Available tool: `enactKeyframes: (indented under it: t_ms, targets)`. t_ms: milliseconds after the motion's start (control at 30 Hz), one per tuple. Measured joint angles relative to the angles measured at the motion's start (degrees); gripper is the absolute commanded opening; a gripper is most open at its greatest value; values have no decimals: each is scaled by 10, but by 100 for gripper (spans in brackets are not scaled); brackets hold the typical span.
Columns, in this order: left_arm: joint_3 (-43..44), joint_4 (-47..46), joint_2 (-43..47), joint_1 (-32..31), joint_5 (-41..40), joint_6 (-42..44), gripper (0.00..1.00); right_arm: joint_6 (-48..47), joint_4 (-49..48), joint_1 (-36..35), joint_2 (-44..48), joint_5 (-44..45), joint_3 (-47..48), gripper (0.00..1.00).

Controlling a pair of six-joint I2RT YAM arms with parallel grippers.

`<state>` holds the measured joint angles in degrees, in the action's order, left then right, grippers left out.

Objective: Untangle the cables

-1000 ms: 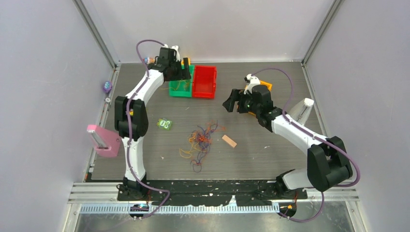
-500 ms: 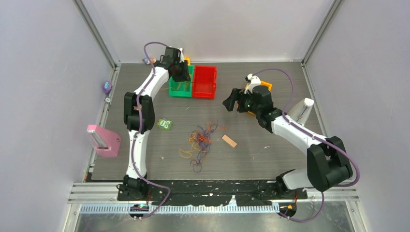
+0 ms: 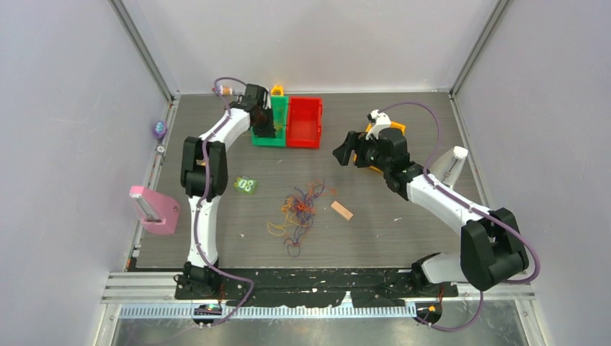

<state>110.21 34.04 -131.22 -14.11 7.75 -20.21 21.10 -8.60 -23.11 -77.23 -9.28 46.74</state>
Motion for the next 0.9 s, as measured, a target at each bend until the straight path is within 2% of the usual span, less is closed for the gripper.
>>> enactKeyframes:
  t_ms: [167,233,400,567,667,767,900]
  targets:
    - [-69,-23,36,-2,-7,0,0,0,1,0,7,0,-1,88]
    - [-76,-20,40,-4,-10,2,5,0,1,0,10,0,-2,88]
    - [-78,-19,40,-5,-11,14,36,0,5,0,27,2,-10,88]
    - [-127,-29,74,-5,-13,14,55,0,9,0,35,5,-15,89]
    - [-151,-30,116,-7,-12,17,72,0,14,0,35,7,-15,89]
    - [-177,-39,177,-10,-9,25,97,0,22,0,32,7,-15,92]
    - [-219,-61,278,-21,-12,29,100,0,31,0,16,-4,-14,95]
